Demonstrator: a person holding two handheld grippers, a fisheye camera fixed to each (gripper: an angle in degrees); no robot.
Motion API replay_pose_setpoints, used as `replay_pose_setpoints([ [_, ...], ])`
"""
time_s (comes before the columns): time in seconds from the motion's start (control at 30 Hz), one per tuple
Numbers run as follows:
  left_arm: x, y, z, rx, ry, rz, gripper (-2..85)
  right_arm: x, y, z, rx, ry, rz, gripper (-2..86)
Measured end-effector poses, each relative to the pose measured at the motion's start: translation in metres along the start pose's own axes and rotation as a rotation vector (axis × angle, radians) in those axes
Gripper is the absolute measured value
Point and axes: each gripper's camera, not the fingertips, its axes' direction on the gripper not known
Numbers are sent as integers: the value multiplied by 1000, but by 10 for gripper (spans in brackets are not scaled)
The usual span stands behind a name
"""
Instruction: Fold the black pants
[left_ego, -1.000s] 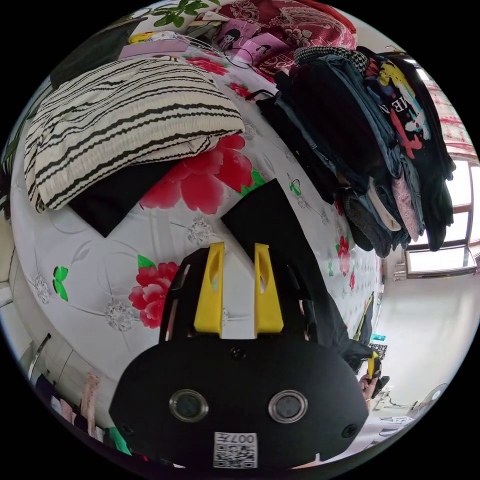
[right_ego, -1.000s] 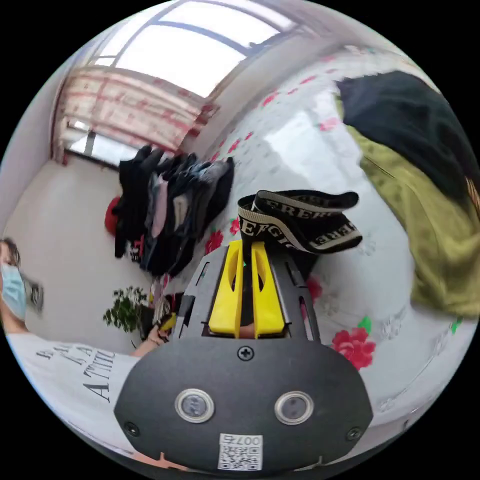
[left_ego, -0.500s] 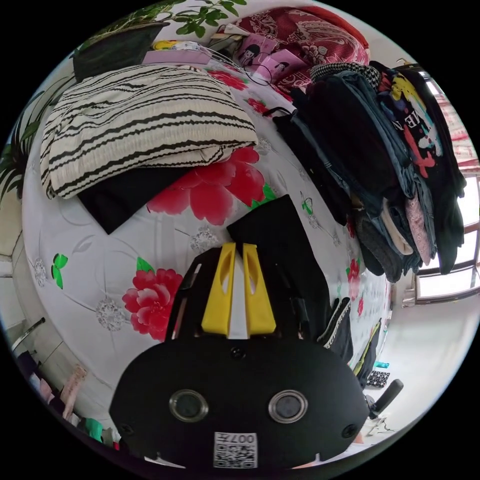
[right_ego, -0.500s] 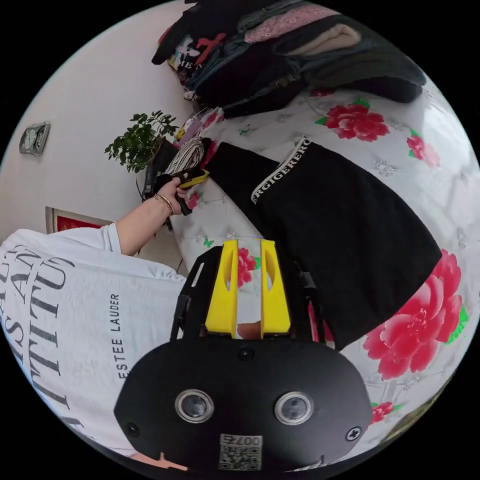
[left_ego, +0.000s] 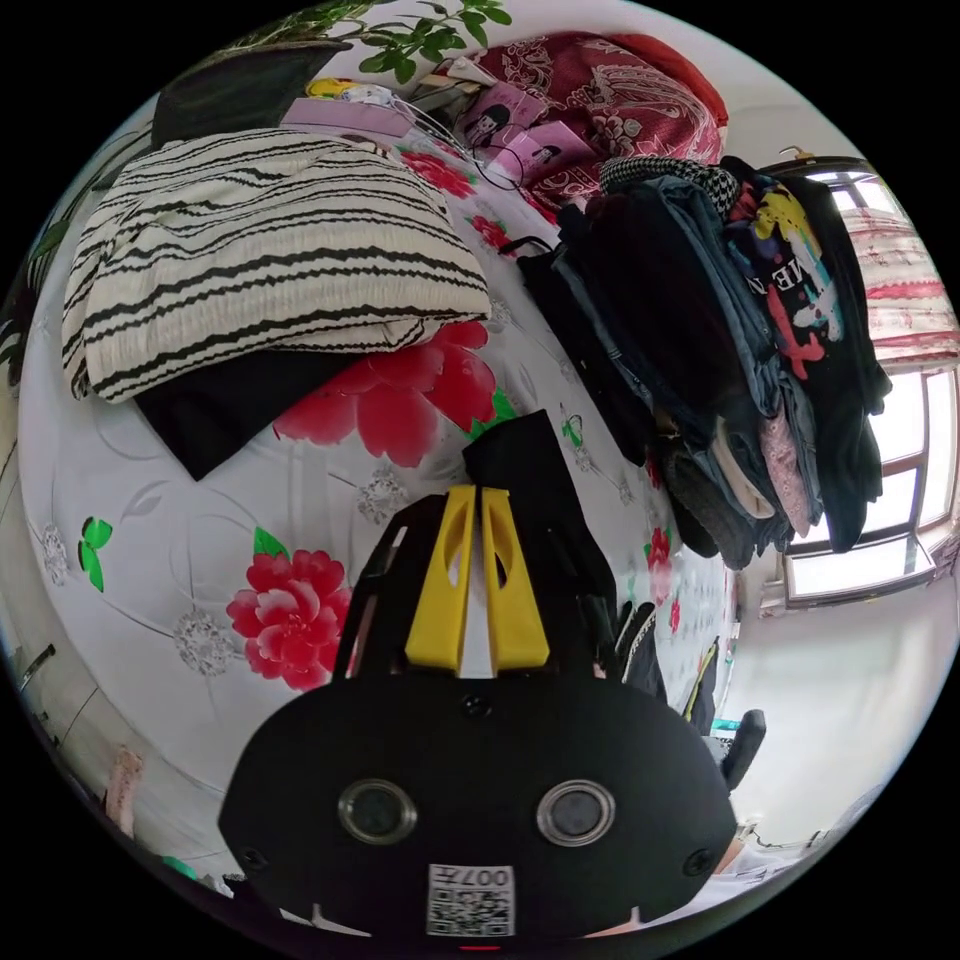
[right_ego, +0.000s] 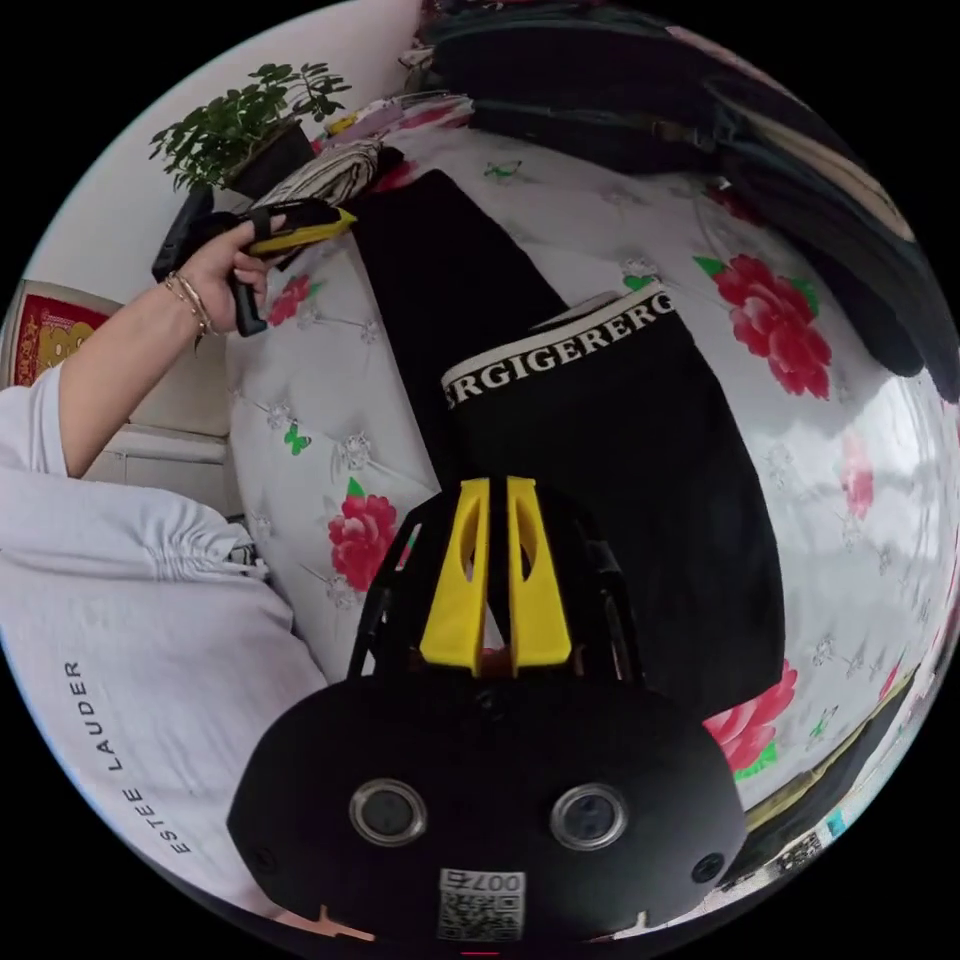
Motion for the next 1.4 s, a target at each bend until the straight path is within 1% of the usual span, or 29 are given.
replay_pose_setpoints([
  [0.03, -3, 1, 0, 1, 0, 4, -10, 0, 1, -6, 17, -14, -5, 15],
  [0.1, -9, 1, 2, -4, -11, 4, -10, -10, 11, -37, 123, 2, -63, 7],
  [0.13, -13, 2, 5, -7, -23, 0, -10, -13, 12, -41, 137, 4, -73, 6],
  [0.23, -23, 4, 12, -18, -36, -11, -10, -21, 11, -34, 89, -67, -94, 9],
  [0.3, -26, 6, 11, -9, -22, -24, -10, -17, 13, -12, -7, -141, -65, 18],
  [0.37, -24, 8, 6, 10, 15, -22, -10, -9, 23, -13, 15, -192, 2, 24],
  [0.4, -16, 8, -1, 31, 56, 18, -10, -3, 35, -25, 84, -224, 46, 28],
  [0.47, 7, 10, -14, 64, 110, 127, -10, 12, 58, -44, 182, -260, 132, 35],
  [0.53, 56, 19, -33, 87, 196, 352, -9, 32, 86, -62, 257, -304, 226, 43],
  [0.57, 71, 24, -37, 85, 229, 412, -9, 47, 105, -72, 298, -322, 298, 49],
  [0.6, 102, 35, -43, 58, 328, 540, -9, 62, 126, -80, 339, -339, 373, 55],
  [0.63, 136, 51, -47, 11, 437, 684, -8, 68, 137, -84, 361, -346, 409, 59],
  [0.67, 153, 62, -48, -16, 485, 760, -7, 80, 158, -91, 404, -354, 479, 66],
  [0.7, 184, 87, -47, -87, 569, 910, -4, 90, 180, -96, 442, -357, 547, 75],
  [0.73, 208, 113, -39, -198, 645, 1017, -1, 95, 190, -98, 461, -361, 580, 79],
  [0.77, 217, 126, -33, -265, 679, 1049, 3, 103, 210, -99, 496, -382, 644, 86],
  [0.8, 229, 147, -18, -392, 719, 1069, 11, 109, 228, -98, 519, -410, 703, 93],
  [0.83, 231, 163, -4, -459, 709, 1066, 32, 112, 236, -97, 530, -422, 728, 95],
  [0.87, 230, 169, 2, -469, 687, 1058, 42, 115, 251, -94, 550, -446, 776, 100],
  [0.97, 209, 176, 28, -527, 541, 990, 65, 118, 275, -83, 565, -493, 855, 109],
  [1.03, 185, 167, 44, -521, 320, 952, 81, 118, 280, -75, 549, -516, 872, 111],
  [1.07, 178, 164, 46, -512, 269, 942, 85, 119, 279, -69, 527, -521, 877, 111],
  [1.13, 157, 151, 60, -504, 111, 888, 103, 122, 275, -62, 502, -525, 877, 110],
  [1.2, 146, 148, 75, -534, 73, 848, 114, 127, 264, -54, 450, -500, 888, 102],
  [1.3, 137, 155, 111, -647, 66, 787, 124, 132, 252, -54, 405, -448, 877, 77],
  [1.33, 137, 158, 119, -647, 39, 765, 120, 133, 248, -54, 397, -463, 862, 71],
  [1.37, 139, 159, 118, -625, 50, 777, 110, 135, 240, -53, 357, -494, 828, 61],
  [1.4, 144, 162, 124, -646, 68, 784, 90, 135, 232, -53, 309, -484, 801, 51],
])
